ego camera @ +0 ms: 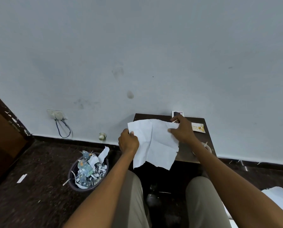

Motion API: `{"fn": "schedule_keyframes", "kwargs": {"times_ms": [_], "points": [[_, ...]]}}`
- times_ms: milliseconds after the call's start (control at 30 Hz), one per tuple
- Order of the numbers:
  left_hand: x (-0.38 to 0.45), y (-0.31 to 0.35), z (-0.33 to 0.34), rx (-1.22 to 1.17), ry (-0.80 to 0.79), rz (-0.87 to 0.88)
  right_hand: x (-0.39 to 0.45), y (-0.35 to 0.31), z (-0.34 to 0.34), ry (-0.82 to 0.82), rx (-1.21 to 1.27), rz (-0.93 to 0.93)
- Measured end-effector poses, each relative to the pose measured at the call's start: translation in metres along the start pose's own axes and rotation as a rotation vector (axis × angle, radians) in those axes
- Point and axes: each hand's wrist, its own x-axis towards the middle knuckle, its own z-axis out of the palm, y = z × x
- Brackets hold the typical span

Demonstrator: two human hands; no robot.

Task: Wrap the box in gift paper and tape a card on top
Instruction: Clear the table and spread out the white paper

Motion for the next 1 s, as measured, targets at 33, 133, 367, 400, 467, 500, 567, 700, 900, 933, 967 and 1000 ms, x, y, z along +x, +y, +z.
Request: {"fn": "schedule_keyframes", "kwargs": {"times_ms": [33,133,367,400,467,500,567,700,900,933,967,1000], "points": [[0.005,-0.003,0.001,0.005,0.006,0.008,0.003,0.006,0.002,0.006,-0.054,-0.005],[0.019,-0.009,0.009,0.01,0.003,0.022,0.009,0.017,0.005,0.065,-0.203,0.018],[0.061,-0.02,0.042,0.039,-0.036,0.035,0.017,0.035,0.041,0.047,-0.691,-0.188],[0.067,-0.024,0.047,0.043,-0.048,0.029,0.018,0.04,0.051,-0.054,-0.687,-0.208],[0.076,-0.031,0.055,0.051,-0.075,0.021,0.018,0.05,0.071,-0.255,-0.633,-0.16],[0.08,-0.034,0.058,0.056,-0.09,0.016,0.017,0.056,0.08,-0.331,-0.61,-0.115],[0.086,-0.042,0.061,0.072,-0.107,0.018,0.015,0.072,0.097,-0.426,-0.614,-0.05],[0.087,-0.049,0.062,0.298,-0.097,0.071,0.01,0.098,0.116,-0.434,-0.672,-0.043],[0.072,-0.042,0.08,0.743,-0.255,0.626,0.015,0.103,0.123,-0.349,-0.689,-0.045],[0.068,-0.043,0.087,0.711,-0.379,0.648,0.016,0.104,0.124,-0.343,-0.679,-0.047],[0.064,-0.047,0.094,0.687,-0.494,0.644,0.016,0.106,0.123,-0.344,-0.667,-0.049],[0.06,-0.052,0.101,0.687,-0.575,0.629,0.017,0.108,0.123,-0.35,-0.652,-0.053]]}}
